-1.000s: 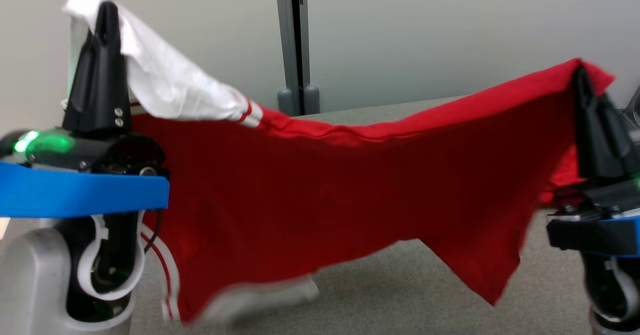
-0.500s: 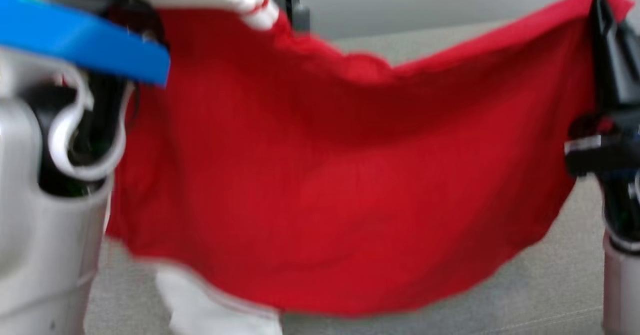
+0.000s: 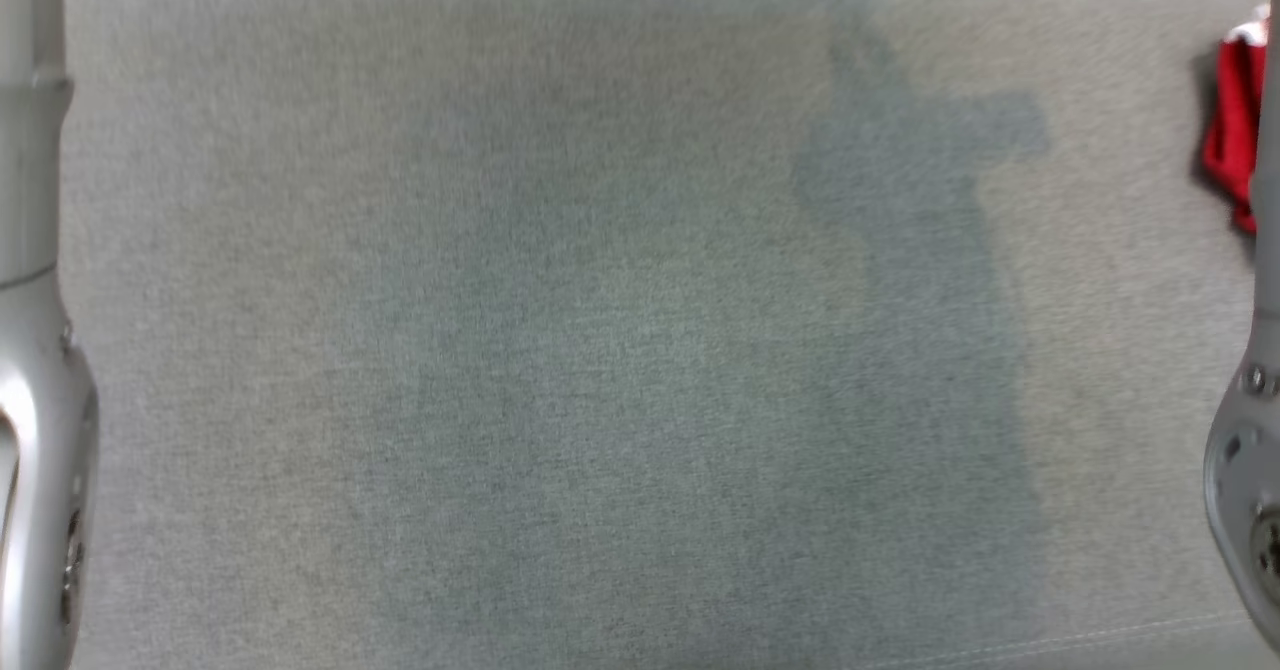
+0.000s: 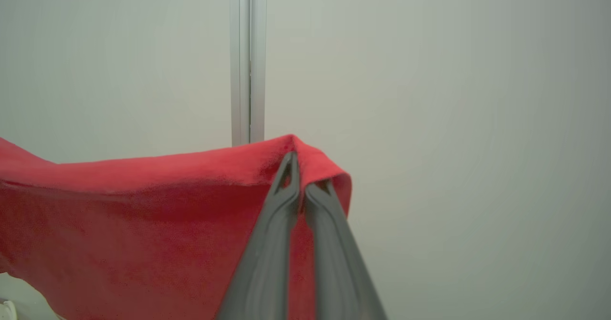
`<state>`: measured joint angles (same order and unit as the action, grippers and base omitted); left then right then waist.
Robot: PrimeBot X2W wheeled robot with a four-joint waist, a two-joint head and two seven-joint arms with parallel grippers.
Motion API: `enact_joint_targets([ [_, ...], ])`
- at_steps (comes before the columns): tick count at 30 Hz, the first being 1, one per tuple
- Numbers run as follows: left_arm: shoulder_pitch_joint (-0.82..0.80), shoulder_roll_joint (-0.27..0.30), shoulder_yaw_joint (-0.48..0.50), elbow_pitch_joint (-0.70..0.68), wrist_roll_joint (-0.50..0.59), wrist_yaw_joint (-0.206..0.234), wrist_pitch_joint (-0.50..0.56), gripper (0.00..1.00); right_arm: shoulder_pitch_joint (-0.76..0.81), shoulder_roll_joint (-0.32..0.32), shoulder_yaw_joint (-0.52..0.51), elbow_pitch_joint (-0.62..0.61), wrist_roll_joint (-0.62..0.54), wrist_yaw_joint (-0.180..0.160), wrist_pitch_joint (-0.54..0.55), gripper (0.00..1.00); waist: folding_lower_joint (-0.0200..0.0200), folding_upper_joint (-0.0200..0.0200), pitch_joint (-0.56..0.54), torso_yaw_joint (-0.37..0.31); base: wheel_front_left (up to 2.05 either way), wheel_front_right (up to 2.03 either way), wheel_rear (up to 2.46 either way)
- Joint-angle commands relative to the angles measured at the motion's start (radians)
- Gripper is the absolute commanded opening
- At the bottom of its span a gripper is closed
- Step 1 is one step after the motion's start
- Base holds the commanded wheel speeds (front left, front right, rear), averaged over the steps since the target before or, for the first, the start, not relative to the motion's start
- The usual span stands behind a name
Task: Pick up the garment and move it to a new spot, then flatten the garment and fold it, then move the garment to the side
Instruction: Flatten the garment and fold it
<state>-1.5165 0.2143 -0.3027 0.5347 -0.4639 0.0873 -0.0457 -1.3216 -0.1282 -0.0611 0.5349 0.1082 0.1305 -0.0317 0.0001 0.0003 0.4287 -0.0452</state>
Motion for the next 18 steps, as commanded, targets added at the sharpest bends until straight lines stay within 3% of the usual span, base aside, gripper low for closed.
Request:
enact_joint_targets([
  [1, -0.020, -0.017, -0.007, 0.045, 0.008, -0.011, -0.036, 0.00, -0.040, 0.011, -0.009, 0.058, -0.031, 0.001, -0.029, 0.00, -0.0001, -0.0003, 0.056, 0.038, 0.00, 0.00, 0.00],
  [10, -0.001, -0.088, -0.002, 0.248, -0.033, -0.073, -0.187, 0.00, -0.110, 0.020, -0.056, 0.367, -0.153, 0.001, -0.182, 0.00, -0.0001, -0.0003, 0.252, 0.104, 0.00, 0.00, 0.00],
  [18, 0.124, -0.089, 0.036, 0.243, -0.068, -0.144, -0.220, 0.00, -0.062, 0.029, -0.071, 0.442, -0.109, 0.000, -0.233, 0.00, -0.0001, -0.0003, 0.294, 0.090, 0.00, 0.00, 0.00],
])
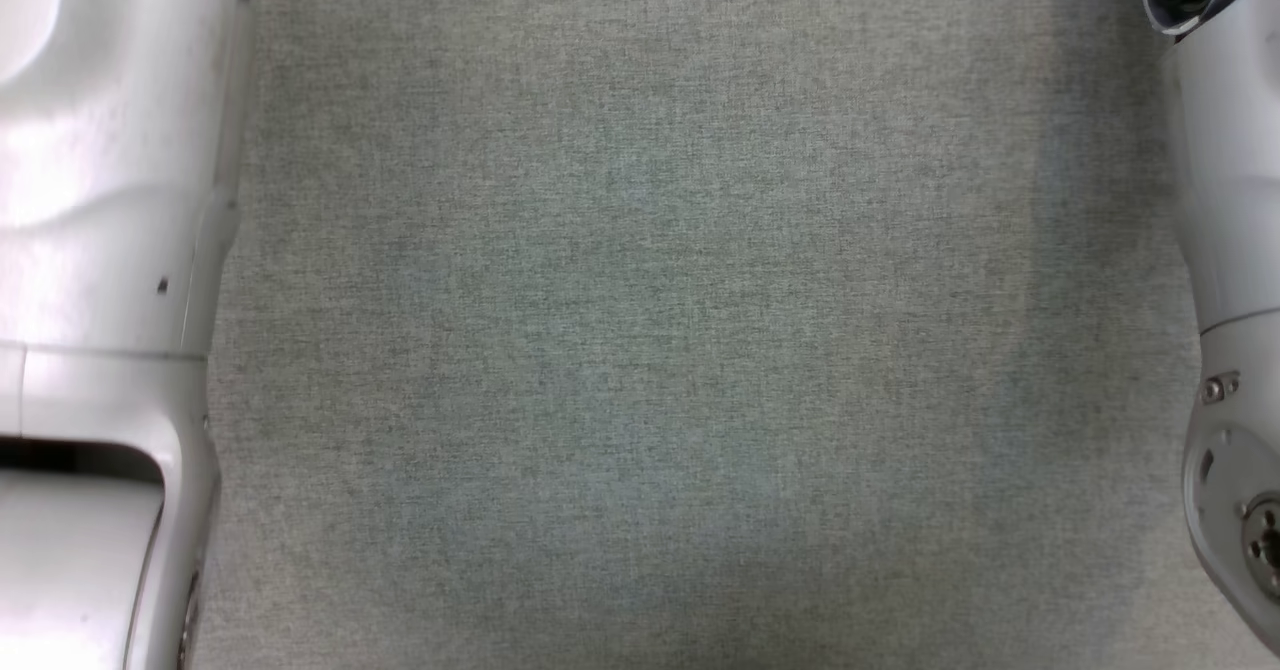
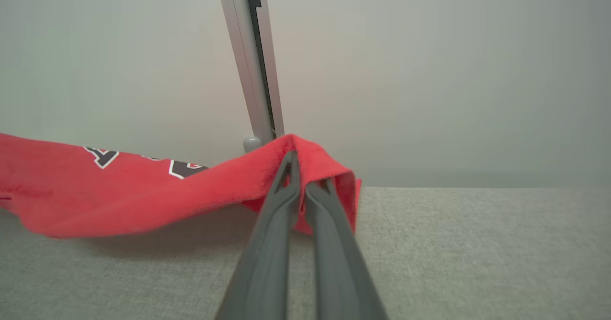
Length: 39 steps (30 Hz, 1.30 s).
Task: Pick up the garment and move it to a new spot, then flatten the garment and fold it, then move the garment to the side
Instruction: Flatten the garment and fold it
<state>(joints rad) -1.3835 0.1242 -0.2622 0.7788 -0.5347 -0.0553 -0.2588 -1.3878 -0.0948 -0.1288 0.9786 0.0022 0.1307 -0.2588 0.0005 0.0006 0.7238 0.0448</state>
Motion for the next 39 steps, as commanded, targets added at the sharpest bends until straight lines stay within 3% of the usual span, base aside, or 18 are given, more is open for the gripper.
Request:
enact_joint_targets([
  [1, 0.011, 0.005, 0.010, -0.022, 0.002, -0.009, -0.008, 0.00, 0.011, -0.005, 0.004, -0.023, 0.015, 0.000, -0.008, 0.00, -0.0005, -0.0006, -0.003, -0.004, 0.00, 0.00, 0.00],
  [12, 0.431, 0.015, 0.129, -0.354, 0.007, -0.037, -0.008, 0.00, 0.264, -0.064, 0.103, -0.202, 0.225, 0.000, -0.008, 0.00, -0.0005, -0.0006, -0.127, -0.042, 0.00, 0.00, 0.00],
  [23, 0.893, -0.020, 0.153, -0.557, -0.017, -0.026, -0.007, 0.00, 0.617, -0.055, 0.169, -0.346, 0.339, 0.000, -0.008, 0.00, -0.0005, -0.0006, -0.362, -0.023, 0.00, 0.00, 0.00],
  [31, 1.232, -0.035, 0.115, -0.715, -0.040, 0.025, 0.041, 0.00, 0.961, -0.038, 0.144, -0.497, 0.369, 0.000, -0.008, 0.00, -0.0005, -0.0006, -0.562, 0.001, 0.00, 0.00, 0.00],
  [39, 1.490, -0.015, 0.087, -0.898, -0.015, 0.099, 0.107, 0.00, 1.250, 0.003, 0.076, -0.680, 0.350, 0.000, 0.039, 0.00, -0.0005, -0.0006, -0.660, 0.019, 0.00, 0.00, 0.00],
])
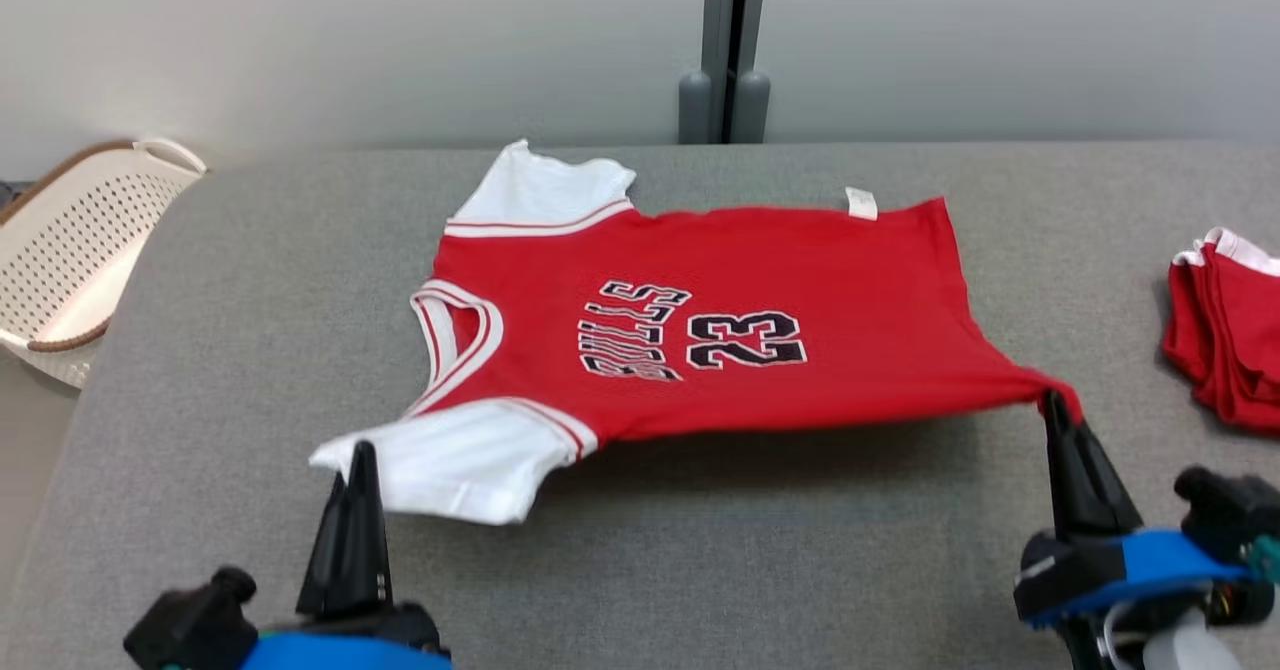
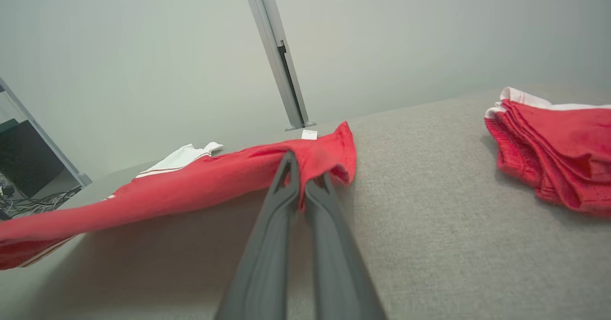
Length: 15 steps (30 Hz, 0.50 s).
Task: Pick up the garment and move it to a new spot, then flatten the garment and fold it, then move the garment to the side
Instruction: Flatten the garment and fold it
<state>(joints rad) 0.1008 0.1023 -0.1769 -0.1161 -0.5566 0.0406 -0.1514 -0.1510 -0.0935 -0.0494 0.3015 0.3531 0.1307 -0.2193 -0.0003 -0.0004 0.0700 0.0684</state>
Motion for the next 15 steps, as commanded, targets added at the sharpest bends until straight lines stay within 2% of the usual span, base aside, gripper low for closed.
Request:
enact_joint_targets([
  [1, 0.032, 0.009, -0.005, -0.024, 0.009, 0.010, 0.007, 0.00, 0.047, 0.007, -0.009, -0.030, -0.002, 0.000, 0.012, 0.00, 0.0003, 0.0004, -0.013, -0.002, 0.00, 0.00, 0.00],
  [9, 0.174, 0.038, -0.012, -0.111, 0.009, 0.046, 0.060, 0.00, 0.265, 0.038, -0.051, -0.228, -0.010, 0.000, 0.120, 0.00, 0.0003, 0.0004, -0.031, 0.010, 0.00, 0.00, 0.00],
  [15, 0.187, 0.033, -0.038, -0.077, 0.011, 0.042, 0.072, 0.00, 0.293, 0.043, -0.043, -0.195, 0.022, 0.000, 0.138, 0.00, 0.0003, 0.0004, -0.019, -0.002, 0.00, 0.00, 0.00],
])
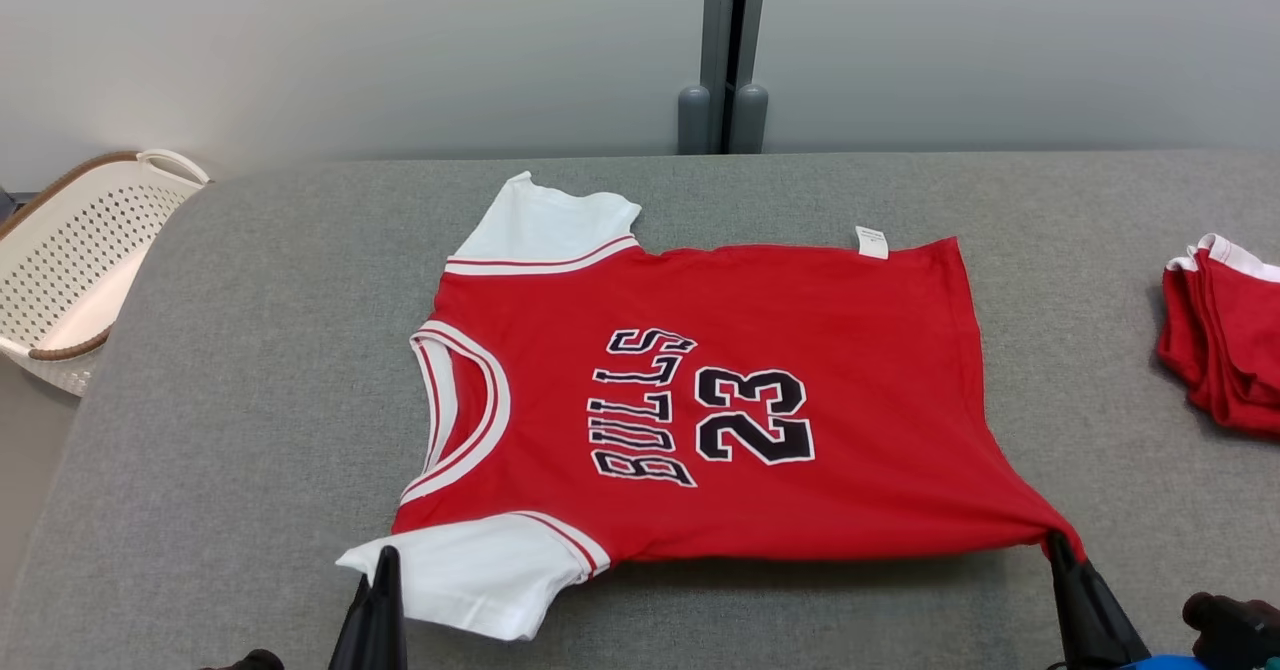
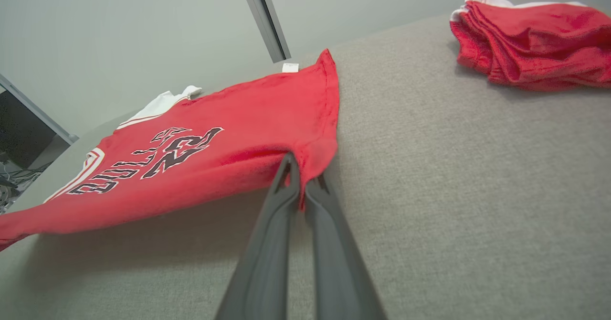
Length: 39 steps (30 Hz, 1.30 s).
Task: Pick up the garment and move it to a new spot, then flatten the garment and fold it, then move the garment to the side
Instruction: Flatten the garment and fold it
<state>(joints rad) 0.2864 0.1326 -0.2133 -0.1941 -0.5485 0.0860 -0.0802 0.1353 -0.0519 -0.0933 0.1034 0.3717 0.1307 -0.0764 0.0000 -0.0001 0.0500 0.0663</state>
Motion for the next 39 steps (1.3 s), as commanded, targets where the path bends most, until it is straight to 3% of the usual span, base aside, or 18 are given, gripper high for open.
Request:
enact_joint_targets([
  [1, -0.002, 0.000, -0.007, 0.014, 0.000, -0.006, 0.002, 0.00, -0.001, 0.001, 0.008, 0.018, 0.013, 0.000, -0.009, 0.00, 0.0000, 0.0001, 0.005, -0.002, 0.00, 0.00, 0.00],
  [13, -0.108, -0.003, -0.007, 0.130, 0.008, -0.024, -0.035, 0.00, -0.111, 0.001, 0.050, 0.221, 0.028, 0.000, -0.067, 0.00, 0.0000, 0.0001, 0.072, -0.008, 0.00, 0.00, 0.00],
  [20, -0.281, 0.014, -0.015, 0.210, 0.049, -0.053, -0.070, 0.00, -0.194, 0.001, 0.069, 0.274, 0.035, 0.000, -0.092, 0.00, 0.0000, 0.0001, 0.113, -0.020, 0.00, 0.00, 0.00],
  [30, -0.565, -0.002, -0.019, 0.461, 0.082, -0.087, -0.128, 0.00, -0.365, 0.001, 0.076, 0.350, 0.014, 0.000, -0.122, 0.00, 0.0000, 0.0001, 0.173, -0.061, 0.00, 0.00, 0.00],
  [39, -0.689, -0.006, -0.011, 0.656, 0.086, -0.103, -0.156, 0.00, -0.449, 0.001, 0.116, 0.428, 0.029, 0.000, -0.147, 0.00, 0.0000, 0.0001, 0.202, -0.087, 0.00, 0.00, 0.00],
])
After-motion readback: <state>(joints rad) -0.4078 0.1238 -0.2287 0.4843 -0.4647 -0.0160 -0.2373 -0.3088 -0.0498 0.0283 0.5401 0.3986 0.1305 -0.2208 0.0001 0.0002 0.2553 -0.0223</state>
